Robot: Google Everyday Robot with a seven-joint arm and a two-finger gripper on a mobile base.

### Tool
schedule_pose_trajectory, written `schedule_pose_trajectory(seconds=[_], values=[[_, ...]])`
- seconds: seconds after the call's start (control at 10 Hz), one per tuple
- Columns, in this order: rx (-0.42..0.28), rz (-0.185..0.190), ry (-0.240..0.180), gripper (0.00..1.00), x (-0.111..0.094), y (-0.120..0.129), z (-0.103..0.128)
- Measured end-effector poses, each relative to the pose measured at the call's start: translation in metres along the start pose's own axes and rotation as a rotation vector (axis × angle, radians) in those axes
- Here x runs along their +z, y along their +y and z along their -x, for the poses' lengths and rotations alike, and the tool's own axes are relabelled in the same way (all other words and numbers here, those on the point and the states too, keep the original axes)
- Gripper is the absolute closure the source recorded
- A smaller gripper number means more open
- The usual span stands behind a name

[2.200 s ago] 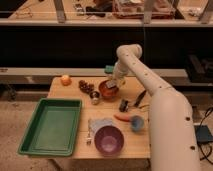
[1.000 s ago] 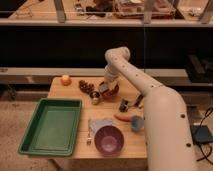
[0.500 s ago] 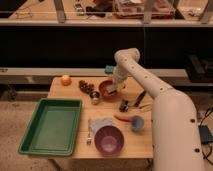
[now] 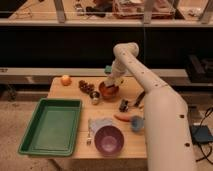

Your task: Wipe red bowl with eraser

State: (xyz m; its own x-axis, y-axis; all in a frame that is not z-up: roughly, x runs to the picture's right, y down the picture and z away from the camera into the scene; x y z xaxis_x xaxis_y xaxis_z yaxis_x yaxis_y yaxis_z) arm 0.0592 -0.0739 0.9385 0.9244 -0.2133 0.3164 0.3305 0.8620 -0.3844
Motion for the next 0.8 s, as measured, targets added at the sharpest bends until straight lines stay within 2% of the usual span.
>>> schedule_pose_trajectory(seconds=[0.2,0.5,0.7,0.8], values=[[-0.036,0.016,-0.009,1.00,0.022,-0.016,0.034],[-0.099,0.032,-0.019,1.00,0.039,-0.024,0.059],[-0.117,0.027,-0.034,1.00,0.035,-0.018,0.067],[-0.120,0.026,-0.034,1.00,0.030,-0.008,0.062]])
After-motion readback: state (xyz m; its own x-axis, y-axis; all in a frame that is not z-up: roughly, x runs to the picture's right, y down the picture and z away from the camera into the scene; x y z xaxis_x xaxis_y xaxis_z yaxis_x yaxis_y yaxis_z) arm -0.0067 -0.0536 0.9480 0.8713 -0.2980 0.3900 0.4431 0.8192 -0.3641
